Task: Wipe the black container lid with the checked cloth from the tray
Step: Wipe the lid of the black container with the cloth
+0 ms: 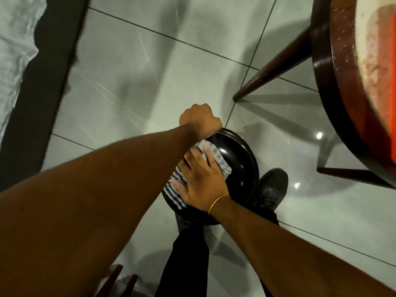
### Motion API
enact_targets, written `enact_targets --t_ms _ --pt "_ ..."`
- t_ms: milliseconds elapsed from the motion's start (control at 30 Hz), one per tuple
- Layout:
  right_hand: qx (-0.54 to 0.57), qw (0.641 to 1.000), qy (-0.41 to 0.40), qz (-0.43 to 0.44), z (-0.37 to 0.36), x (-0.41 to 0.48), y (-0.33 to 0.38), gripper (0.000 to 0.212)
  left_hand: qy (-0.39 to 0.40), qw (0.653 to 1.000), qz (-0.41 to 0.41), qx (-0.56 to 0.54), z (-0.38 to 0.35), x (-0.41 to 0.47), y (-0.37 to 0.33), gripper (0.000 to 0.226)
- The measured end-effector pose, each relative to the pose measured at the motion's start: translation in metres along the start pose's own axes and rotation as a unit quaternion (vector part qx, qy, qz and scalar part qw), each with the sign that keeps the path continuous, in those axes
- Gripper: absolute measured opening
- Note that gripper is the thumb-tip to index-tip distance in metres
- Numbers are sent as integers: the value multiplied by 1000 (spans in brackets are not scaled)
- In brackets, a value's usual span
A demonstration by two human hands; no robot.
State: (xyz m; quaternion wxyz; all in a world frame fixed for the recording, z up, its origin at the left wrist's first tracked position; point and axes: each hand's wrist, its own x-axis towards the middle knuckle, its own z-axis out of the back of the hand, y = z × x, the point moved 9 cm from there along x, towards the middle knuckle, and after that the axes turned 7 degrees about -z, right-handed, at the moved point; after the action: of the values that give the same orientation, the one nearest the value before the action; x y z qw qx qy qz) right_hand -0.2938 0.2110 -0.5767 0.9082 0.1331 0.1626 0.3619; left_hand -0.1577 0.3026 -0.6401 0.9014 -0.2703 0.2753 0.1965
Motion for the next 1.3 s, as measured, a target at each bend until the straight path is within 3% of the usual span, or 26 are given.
enact_targets --t_ms 200,300,433,500,633,767,867,967,1033,1133,1300 --pt "-5 1000 7 24 -3 -2 5 68 11 999 -36 22 -1 1 -6 23" --pt "-24 991 42 128 -10 -8 10 71 27 997 -60 30 -2 1 -9 21" --pt "-77 905 138 395 -28 -43 9 75 45 995 -78 37 -7 0 -7 23" --pt "-96 861 151 476 -29 -56 3 73 45 995 -82 34 -9 0 -5 24" --pt "-102 800 180 564 -28 -68 0 75 48 993 -96 46 -9 0 -8 27" --pt "-94 795 184 571 -25 -66 -2 75 42 993 -95 55 -8 0 -8 28" --pt "-72 849 161 497 -22 -60 -4 74 40 996 -78 31 -9 0 -3 29" --pt "-17 954 86 287 -11 -39 -17 77 56 997 -57 -7 -12 2 3 39" --pt "13 990 28 139 -5 -31 -29 81 98 993 -27 -65 -16 6 11 50" --pt "42 997 -24 -60 1 -18 -41 84 152 959 43 -236 -23 7 28 54" --pt "57 948 -98 -299 12 -2 -53 82 160 938 64 -299 -24 3 34 51"
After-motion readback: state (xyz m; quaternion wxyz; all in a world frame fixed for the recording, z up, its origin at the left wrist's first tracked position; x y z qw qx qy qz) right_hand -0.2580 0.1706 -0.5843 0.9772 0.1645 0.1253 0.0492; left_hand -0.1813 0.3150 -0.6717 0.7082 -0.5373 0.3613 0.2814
